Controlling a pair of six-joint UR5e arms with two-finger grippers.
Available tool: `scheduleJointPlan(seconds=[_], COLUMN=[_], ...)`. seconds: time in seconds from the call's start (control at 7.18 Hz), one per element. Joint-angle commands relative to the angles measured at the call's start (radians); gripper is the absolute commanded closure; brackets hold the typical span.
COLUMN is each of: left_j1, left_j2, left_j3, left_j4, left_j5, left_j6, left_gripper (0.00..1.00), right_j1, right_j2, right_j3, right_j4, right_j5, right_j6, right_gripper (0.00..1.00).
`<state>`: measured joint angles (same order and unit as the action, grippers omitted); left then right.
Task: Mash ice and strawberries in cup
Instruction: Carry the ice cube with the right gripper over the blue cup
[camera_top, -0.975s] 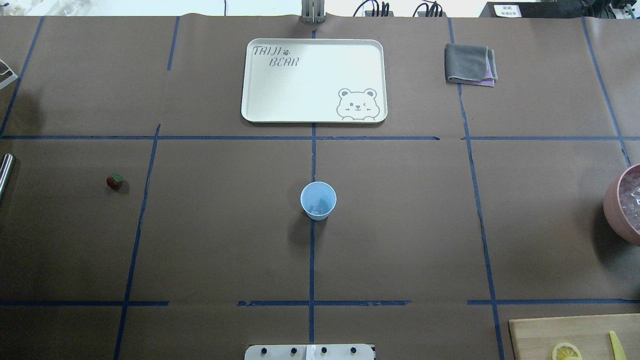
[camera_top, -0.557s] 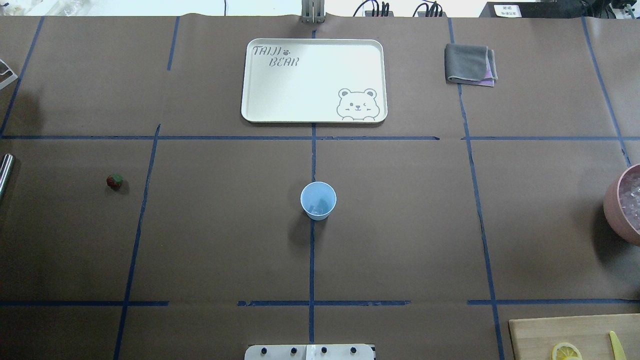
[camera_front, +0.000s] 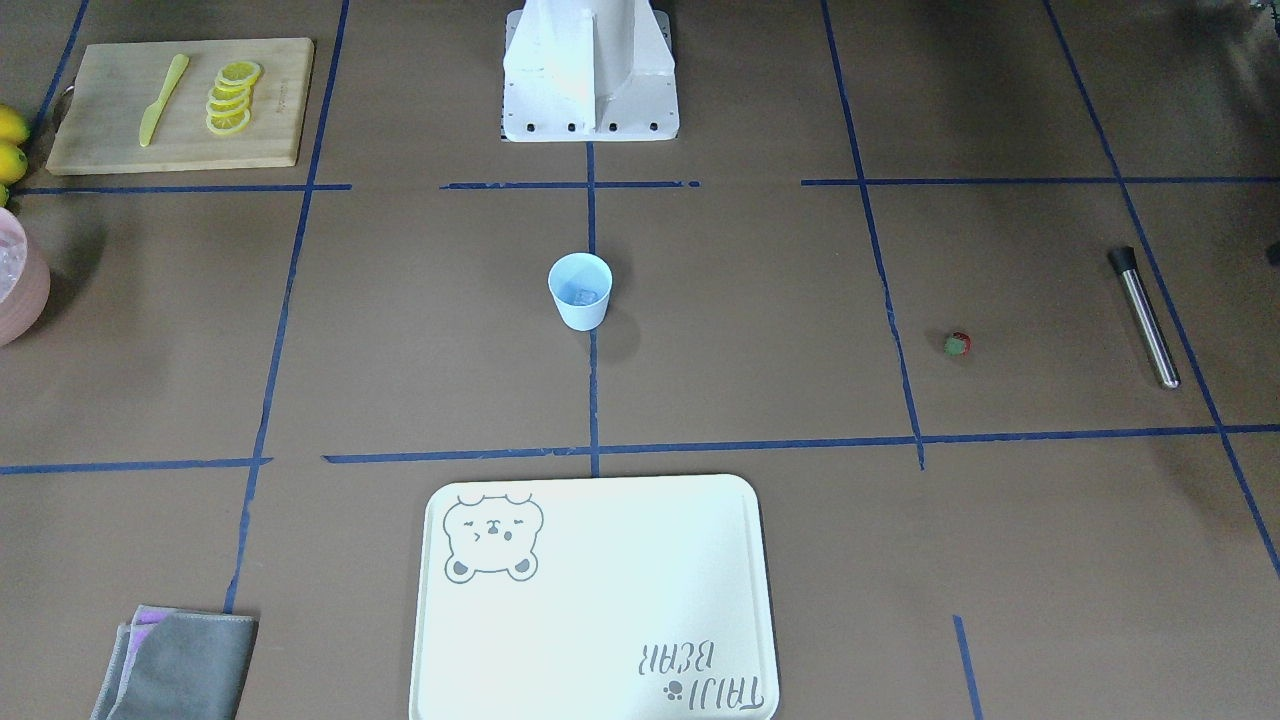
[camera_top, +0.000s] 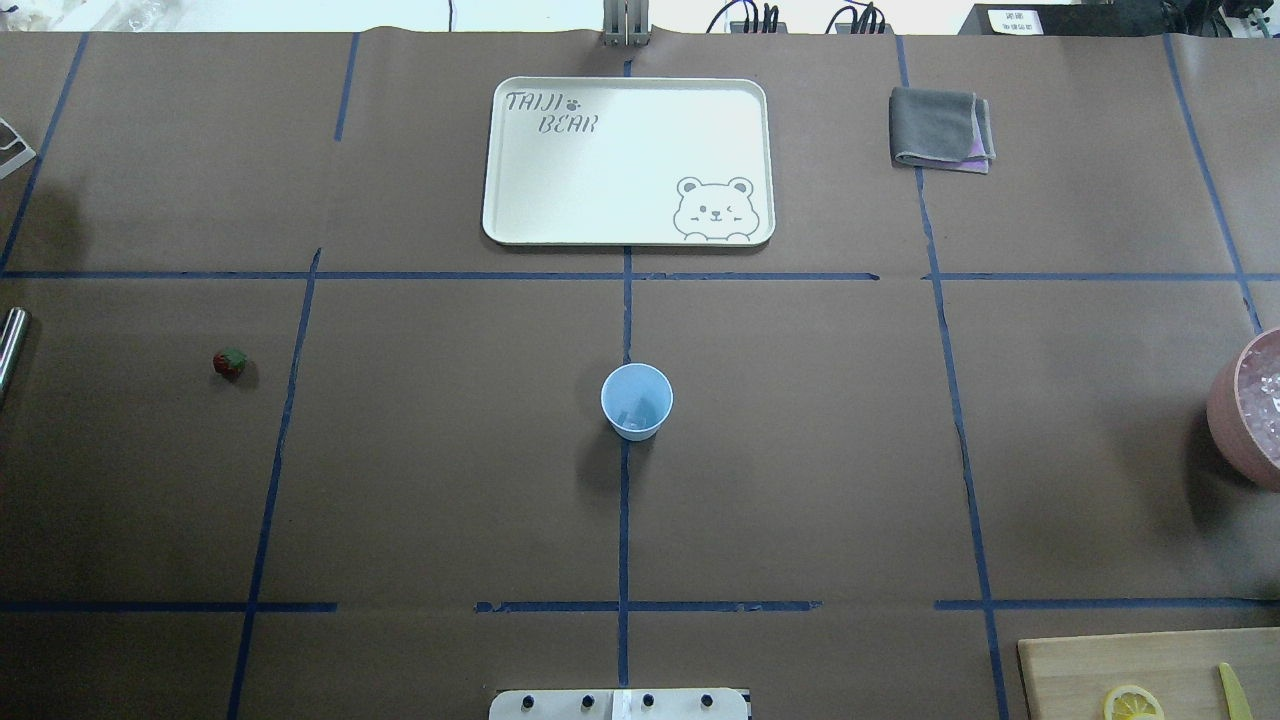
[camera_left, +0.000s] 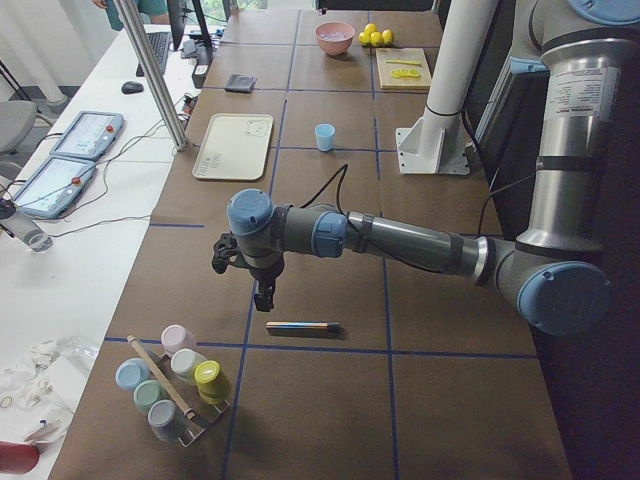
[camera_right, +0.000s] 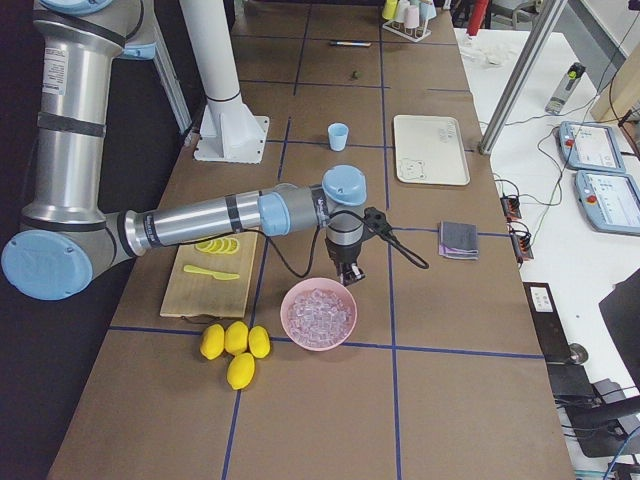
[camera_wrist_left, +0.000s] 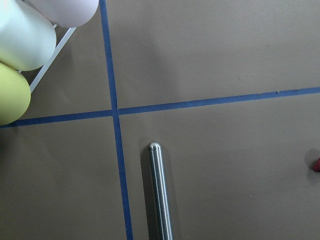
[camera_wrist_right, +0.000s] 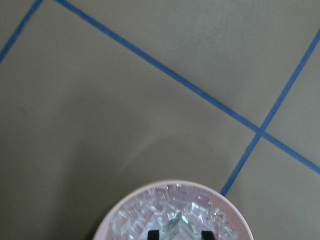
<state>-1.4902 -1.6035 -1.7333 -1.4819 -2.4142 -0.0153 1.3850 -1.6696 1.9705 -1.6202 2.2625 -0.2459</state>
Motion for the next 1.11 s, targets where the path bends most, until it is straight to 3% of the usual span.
scheduleJointPlan(seconds=[0.0, 0.56, 0.97], left_j1=[-0.001, 0.001, 0.001], left_j2=[0.001, 0.001, 0.001], left_j3=[0.001, 0.008, 0.017], left_j4=[0.002, 0.000, 0.000], left_j5=[0.000, 0.000, 0.000], left_j6=[0.000, 0.000, 0.002], left_gripper=[0.00, 0.00, 0.00], right_j1=[-0.001, -0.347, -0.683], right_j2=[0.213, 0.541, 0.764], right_j3=[0.008, -0.022, -0.080], right_j4=[-0.159, -0.159, -0.153], right_j5=[0.044, 0.025, -0.272], right_j6=[0.131, 0.772, 1.240], right_gripper=[1.00, 1.00, 1.00])
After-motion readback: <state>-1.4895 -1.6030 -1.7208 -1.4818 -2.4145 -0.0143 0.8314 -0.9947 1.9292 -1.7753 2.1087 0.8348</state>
